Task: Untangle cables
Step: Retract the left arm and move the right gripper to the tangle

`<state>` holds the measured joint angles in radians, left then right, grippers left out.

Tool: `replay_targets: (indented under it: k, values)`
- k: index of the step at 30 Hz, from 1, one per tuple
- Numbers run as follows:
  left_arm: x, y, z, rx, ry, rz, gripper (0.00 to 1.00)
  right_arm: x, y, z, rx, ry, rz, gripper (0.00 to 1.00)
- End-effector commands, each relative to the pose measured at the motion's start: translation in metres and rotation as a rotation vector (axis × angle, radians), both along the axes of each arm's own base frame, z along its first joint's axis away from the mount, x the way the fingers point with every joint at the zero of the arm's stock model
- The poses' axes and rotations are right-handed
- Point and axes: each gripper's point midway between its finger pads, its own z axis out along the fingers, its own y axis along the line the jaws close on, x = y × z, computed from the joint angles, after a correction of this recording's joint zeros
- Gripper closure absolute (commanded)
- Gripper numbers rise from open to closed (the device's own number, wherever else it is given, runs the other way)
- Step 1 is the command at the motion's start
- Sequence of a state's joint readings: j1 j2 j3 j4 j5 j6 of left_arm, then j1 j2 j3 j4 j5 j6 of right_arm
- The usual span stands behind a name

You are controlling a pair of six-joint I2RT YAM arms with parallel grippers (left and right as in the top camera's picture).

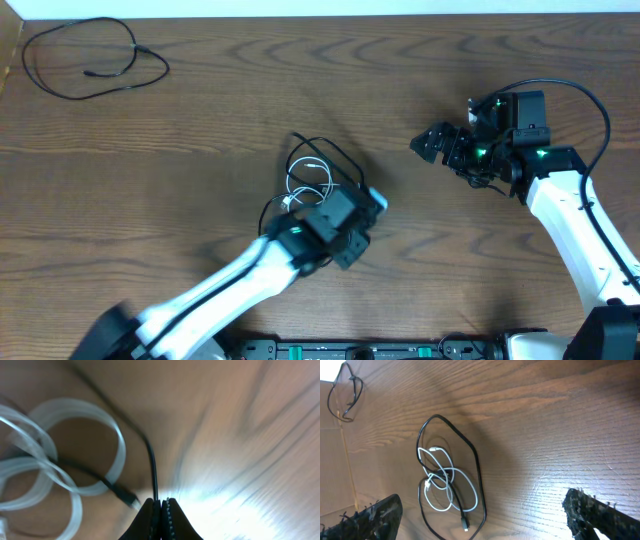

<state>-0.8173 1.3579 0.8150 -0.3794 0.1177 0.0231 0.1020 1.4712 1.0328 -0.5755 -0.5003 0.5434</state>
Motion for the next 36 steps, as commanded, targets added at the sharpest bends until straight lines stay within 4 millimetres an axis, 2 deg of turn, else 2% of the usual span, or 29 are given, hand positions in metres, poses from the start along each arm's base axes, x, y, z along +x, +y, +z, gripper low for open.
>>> replay_targets:
  k: [1,4,6,9,12,15,16,17,18,19,22,23,25,28,31,34,36]
  values:
    - [0.008,-0.005,0.062,-0.189,-0.073,0.022,0.93,0.000,-0.001,0.000,-0.006,-0.007,0.007,0.01]
    - [0.012,0.008,0.095,-0.283,-0.114,0.072,0.93,0.000,-0.001,0.000,-0.005,-0.004,0.008,0.01]
    - [0.013,0.019,0.105,-0.297,-0.134,0.099,0.93,-0.001,0.001,0.001,0.006,-0.003,0.015,0.01]
    - [0.019,0.040,0.104,-0.280,-0.119,0.203,0.93,-0.004,0.011,0.006,0.033,-0.037,0.095,0.01]
    - [0.039,0.077,0.094,-0.269,-0.071,0.500,0.92,-0.011,0.031,0.010,0.002,-0.142,0.277,0.01]
    - [0.055,0.114,0.087,-0.305,-0.012,0.773,0.88,-0.030,0.058,0.007,-0.034,-0.182,0.444,0.01]
    - [0.059,0.126,0.085,-0.316,0.002,0.841,0.85,-0.038,0.068,0.005,-0.044,-0.189,0.502,0.01]
    - [0.063,0.138,0.084,-0.322,0.010,0.900,0.74,-0.047,0.078,0.003,-0.057,-0.190,0.553,0.01]
    - [0.066,0.150,0.082,-0.327,0.016,0.956,0.53,-0.055,0.085,0.000,-0.078,-0.186,0.591,0.01]
    - [0.068,0.162,0.081,-0.330,0.021,1.010,0.44,-0.061,0.089,-0.004,-0.106,-0.176,0.609,0.02]
    - [0.070,0.198,0.075,-0.343,0.049,1.181,0.27,-0.079,0.099,-0.017,-0.215,-0.146,0.665,0.11]
    - [0.068,0.218,0.071,-0.346,0.069,1.275,0.25,-0.088,0.103,-0.022,-0.268,-0.137,0.694,0.12]
    - [0.065,0.238,0.067,-0.350,0.090,1.375,0.23,-0.097,0.106,-0.028,-0.327,-0.121,0.711,0.11]
    - [0.055,0.265,0.060,-0.339,0.123,1.500,0.07,-0.107,0.103,-0.040,-0.423,-0.033,0.597,0.12]
    - [0.047,0.277,0.055,-0.321,0.146,1.553,0.06,-0.124,0.113,-0.052,-0.421,0.060,0.561,0.13]
    - [0.042,0.279,0.051,-0.305,0.165,1.565,0.05,-0.139,0.121,-0.068,-0.416,0.157,0.556,0.14]
    - [0.040,0.279,0.048,-0.301,0.170,1.566,0.05,-0.141,0.122,-0.078,-0.441,0.213,0.562,0.14]
